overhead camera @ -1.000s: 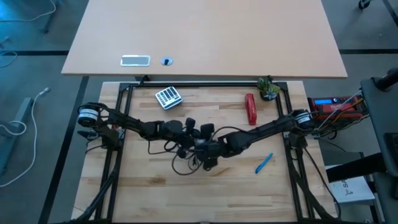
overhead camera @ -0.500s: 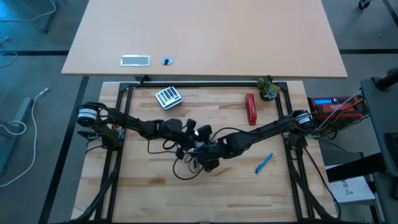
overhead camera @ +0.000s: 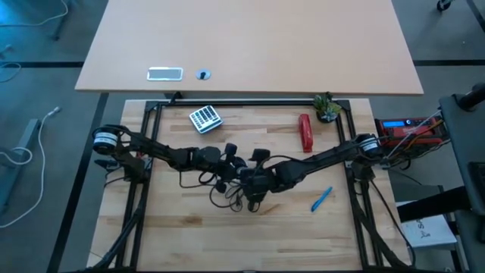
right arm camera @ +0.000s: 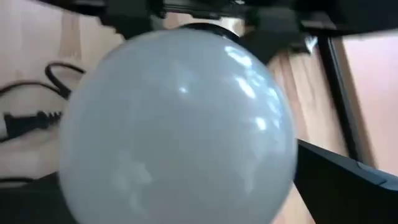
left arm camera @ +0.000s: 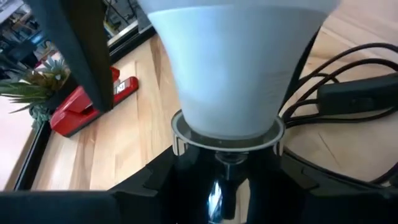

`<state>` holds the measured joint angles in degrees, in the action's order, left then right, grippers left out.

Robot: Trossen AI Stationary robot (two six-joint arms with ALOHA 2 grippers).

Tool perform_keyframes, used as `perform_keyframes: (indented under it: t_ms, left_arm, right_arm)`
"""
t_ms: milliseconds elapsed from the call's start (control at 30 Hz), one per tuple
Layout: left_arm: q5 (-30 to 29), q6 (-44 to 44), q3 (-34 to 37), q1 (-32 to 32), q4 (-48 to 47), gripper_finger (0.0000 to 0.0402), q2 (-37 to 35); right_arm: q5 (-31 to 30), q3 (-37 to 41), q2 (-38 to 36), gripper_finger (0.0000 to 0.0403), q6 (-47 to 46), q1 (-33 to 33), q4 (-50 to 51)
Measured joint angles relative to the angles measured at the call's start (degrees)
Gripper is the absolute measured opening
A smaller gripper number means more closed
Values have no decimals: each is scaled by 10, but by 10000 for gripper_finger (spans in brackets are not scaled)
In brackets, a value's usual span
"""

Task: Screw lightbulb
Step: Remove the white lightbulb from the silver lamp

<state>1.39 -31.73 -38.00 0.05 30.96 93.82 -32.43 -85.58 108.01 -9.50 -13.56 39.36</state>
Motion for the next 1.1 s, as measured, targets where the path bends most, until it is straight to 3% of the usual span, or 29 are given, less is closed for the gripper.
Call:
perform_keyframes:
  t_ms: [167, 367, 467, 800, 967, 1100]
  left_arm:
    - [-32, 4, 4, 1, -7, 163, 0]
    - [-52, -3, 15, 2, -10, 158, -1]
    - [-47, -3, 15, 2, 1, 160, -2]
    - [-45, 8, 28, 8, 10, 161, -39]
    - [-64, 9, 34, 17, 12, 161, -39]
    - [-65, 13, 43, 25, 11, 162, -39]
  right_arm:
    - [-10, 4, 0, 388, -168, -5, 66]
    - [-123, 14, 0, 388, -336, -40, 226]
    - [-159, 35, -1, 388, -374, -52, 248]
    - [-153, 72, 0, 388, -377, -36, 200]
    - [-47, 84, 1, 384, -483, 4, 208]
    - [-74, 112, -2, 371, -505, 4, 212]
